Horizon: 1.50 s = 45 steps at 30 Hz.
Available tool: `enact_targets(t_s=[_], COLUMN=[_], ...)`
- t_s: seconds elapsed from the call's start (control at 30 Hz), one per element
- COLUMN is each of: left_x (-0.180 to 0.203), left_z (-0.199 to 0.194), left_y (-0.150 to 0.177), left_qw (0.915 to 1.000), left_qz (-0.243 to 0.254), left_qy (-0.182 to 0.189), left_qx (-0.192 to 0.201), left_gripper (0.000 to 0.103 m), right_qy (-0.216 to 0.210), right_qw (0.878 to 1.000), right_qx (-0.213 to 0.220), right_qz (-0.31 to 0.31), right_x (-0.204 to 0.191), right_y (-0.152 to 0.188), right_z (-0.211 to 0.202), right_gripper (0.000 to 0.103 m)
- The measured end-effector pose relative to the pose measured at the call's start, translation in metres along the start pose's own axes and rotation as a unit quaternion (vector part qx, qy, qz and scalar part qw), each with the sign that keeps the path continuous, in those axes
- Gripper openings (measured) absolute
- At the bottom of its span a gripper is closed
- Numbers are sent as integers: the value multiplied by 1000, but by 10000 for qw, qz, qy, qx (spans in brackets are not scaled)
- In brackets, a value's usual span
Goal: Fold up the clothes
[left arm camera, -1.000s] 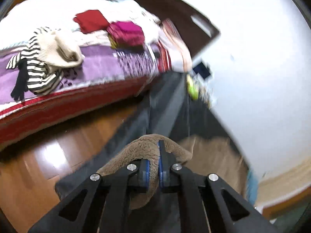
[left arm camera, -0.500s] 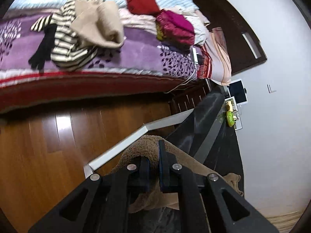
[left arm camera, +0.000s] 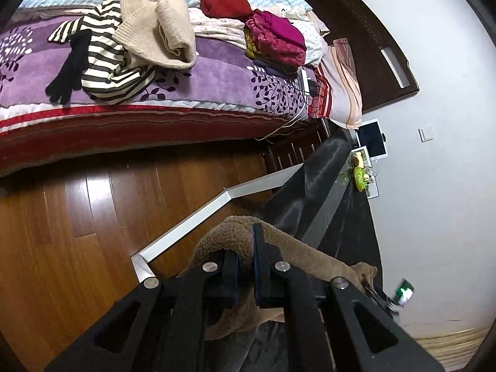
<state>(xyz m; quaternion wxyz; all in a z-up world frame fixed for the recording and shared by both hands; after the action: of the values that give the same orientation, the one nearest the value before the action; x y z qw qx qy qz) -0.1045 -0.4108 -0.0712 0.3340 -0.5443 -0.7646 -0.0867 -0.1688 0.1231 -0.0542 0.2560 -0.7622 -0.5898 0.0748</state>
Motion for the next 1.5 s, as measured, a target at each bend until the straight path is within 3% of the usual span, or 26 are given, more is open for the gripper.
enact_targets(t_s=[0.1,0.23,0.33,0.43,0.53,0.67,0.83,1.0,1.2,1.37,1.5], left_x=[-5,-7,-8,-10,-10,-13,-31,4,52,101,110], left_z=[1,14,33,56,68,72,67,70,73,110,126], left_y=[-1,-7,-11,-11,-7,-6,-5,14,38,78,90], left_qw=[9999,9995,9987,9965,9956,9942,9883,9906,9879,9706,9619], left_qz=[-157,-290,-340,-373,-231,-197,-358,234,1013,1992,2335], left_qy=[61,50,-186,-407,-488,-696,-1279,-1067,-728,-557,-769], left_qx=[-10,-86,-317,-631,-761,-795,-755,-826,-920,-1230,-1197], left_gripper=[8,8,9,18,34,42,53,55,65,68,68], right_qy=[171,173,298,332,204,47,-715,-1293,-1415,-1295,-1216], right_qw=[9995,9998,9995,9994,9995,9997,9973,9912,9888,9901,9881], right_qx=[-171,-118,-93,-110,-221,-220,-1,39,-183,-272,-634], right_qz=[-225,56,3,-54,103,137,156,-299,-434,-467,-696], right_x=[-11,-5,-8,-8,-1,6,5,-17,-44,-67,-78], right_y=[-16,-38,-51,-56,-55,-46,-16,31,72,73,97], right_z=[35,54,62,66,68,52,1,-44,-52,-37,-28], right_gripper=[101,101,101,101,101,101,101,101,101,101,101])
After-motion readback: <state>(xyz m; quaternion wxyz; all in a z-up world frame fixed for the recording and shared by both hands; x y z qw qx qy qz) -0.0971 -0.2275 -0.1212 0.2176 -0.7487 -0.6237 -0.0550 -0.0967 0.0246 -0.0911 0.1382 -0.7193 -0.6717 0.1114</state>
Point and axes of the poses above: each gripper's, at about its wrist camera, not at the fingertips, and z roughly the way its jaws point, x to its right, y to its underside, the point moved 1 cm from there along z, roughly the way its jaws point, and after that the axes turned 5 degrees about z, right-handed, at the moved point
